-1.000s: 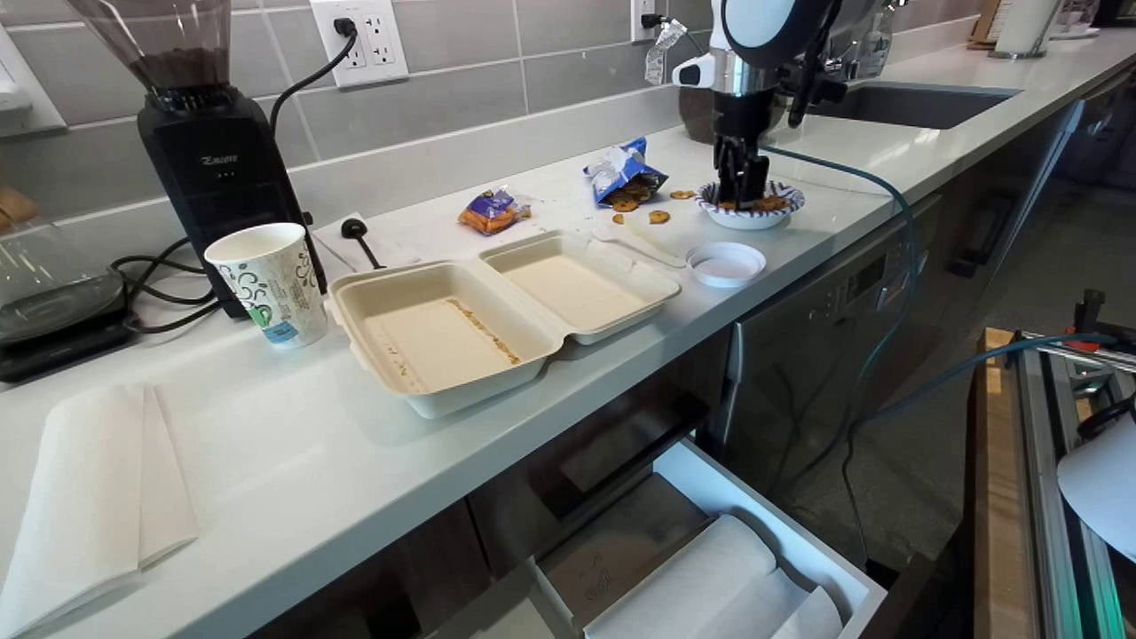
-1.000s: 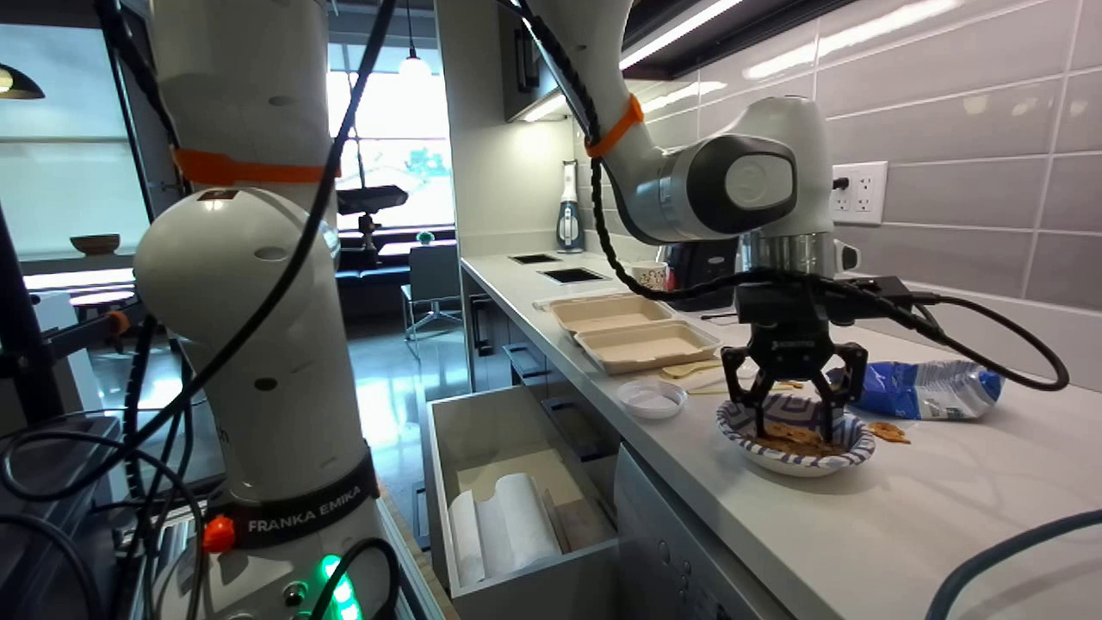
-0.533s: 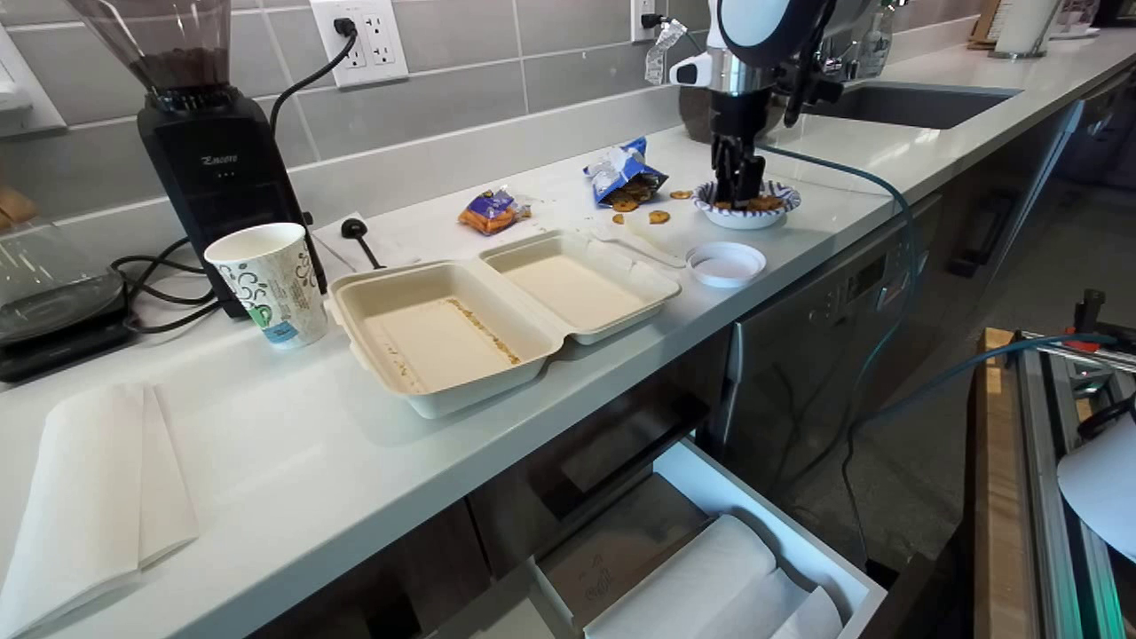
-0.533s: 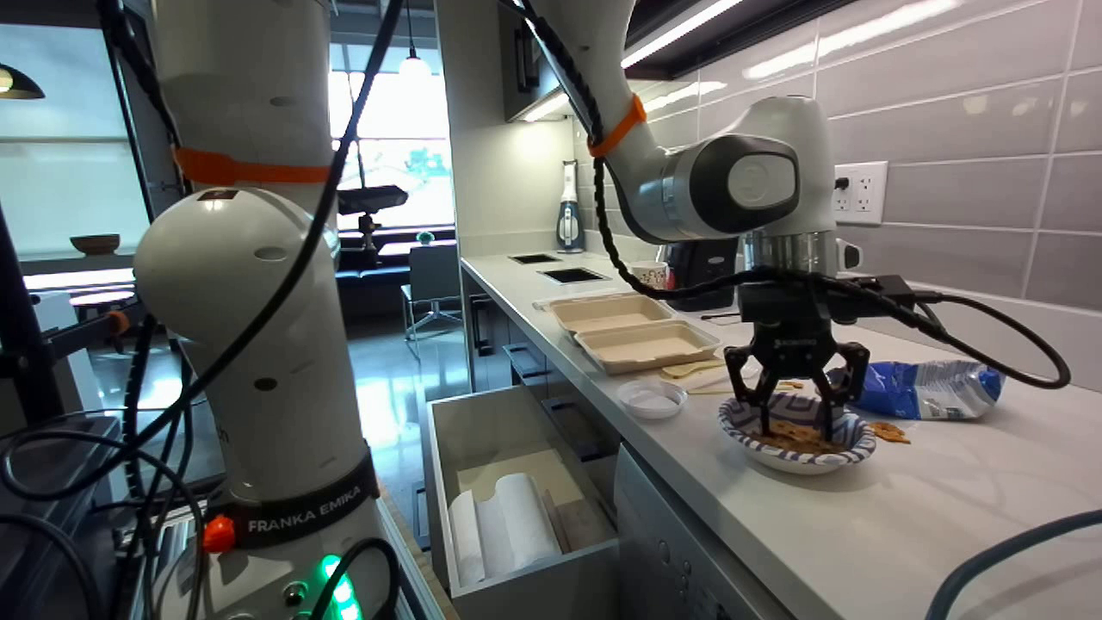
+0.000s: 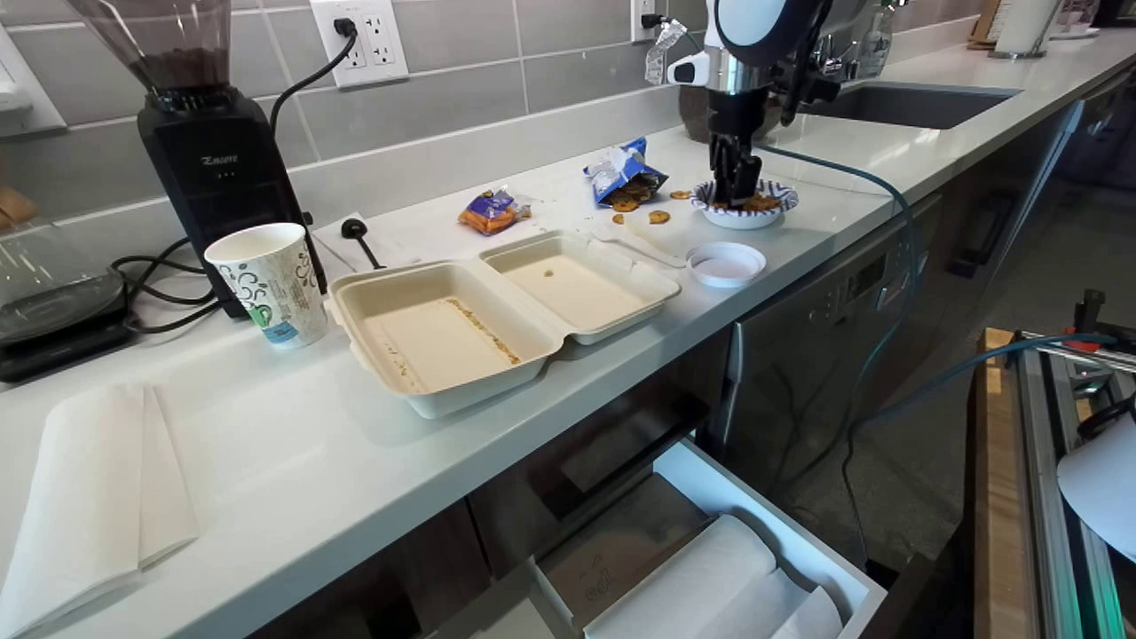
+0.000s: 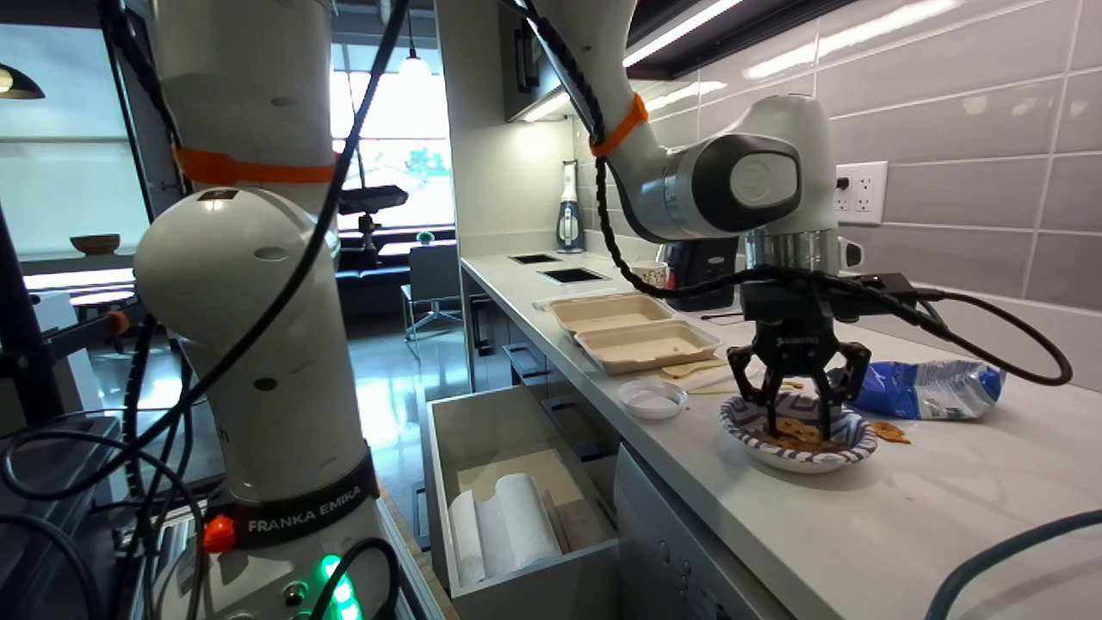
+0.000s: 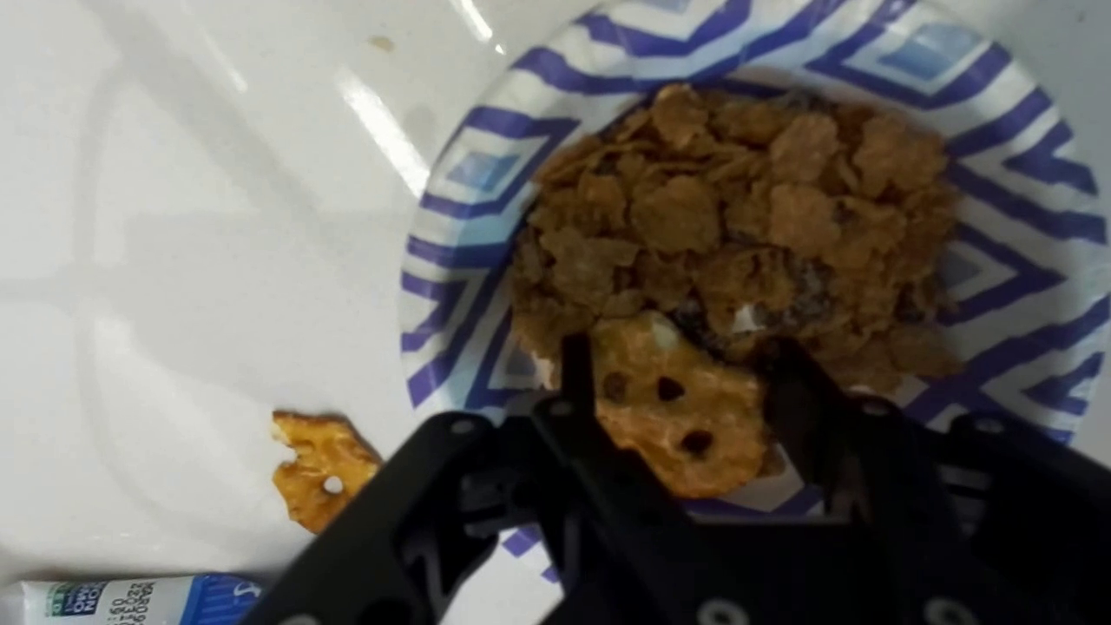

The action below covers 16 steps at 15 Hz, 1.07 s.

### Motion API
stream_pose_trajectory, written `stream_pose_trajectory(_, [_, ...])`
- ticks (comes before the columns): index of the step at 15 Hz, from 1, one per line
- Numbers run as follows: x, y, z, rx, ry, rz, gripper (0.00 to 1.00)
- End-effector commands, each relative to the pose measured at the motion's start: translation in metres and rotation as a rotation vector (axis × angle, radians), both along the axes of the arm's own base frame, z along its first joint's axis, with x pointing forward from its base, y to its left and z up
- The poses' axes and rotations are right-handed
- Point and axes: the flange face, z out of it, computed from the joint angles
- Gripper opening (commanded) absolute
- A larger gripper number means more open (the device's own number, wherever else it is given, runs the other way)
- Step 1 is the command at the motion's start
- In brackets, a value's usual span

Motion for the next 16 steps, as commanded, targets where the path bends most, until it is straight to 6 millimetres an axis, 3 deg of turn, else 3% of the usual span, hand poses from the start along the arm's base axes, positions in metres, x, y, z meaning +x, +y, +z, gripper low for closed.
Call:
stream_pose_trajectory(1, [0.0023, -0.0006, -0.0049, 0.014, 0.000, -0.001, 0.54])
stream_pose_trajectory(16, [-0.0008, -0.0006, 0.0025, 0.011, -0.019, 0.002, 0.53])
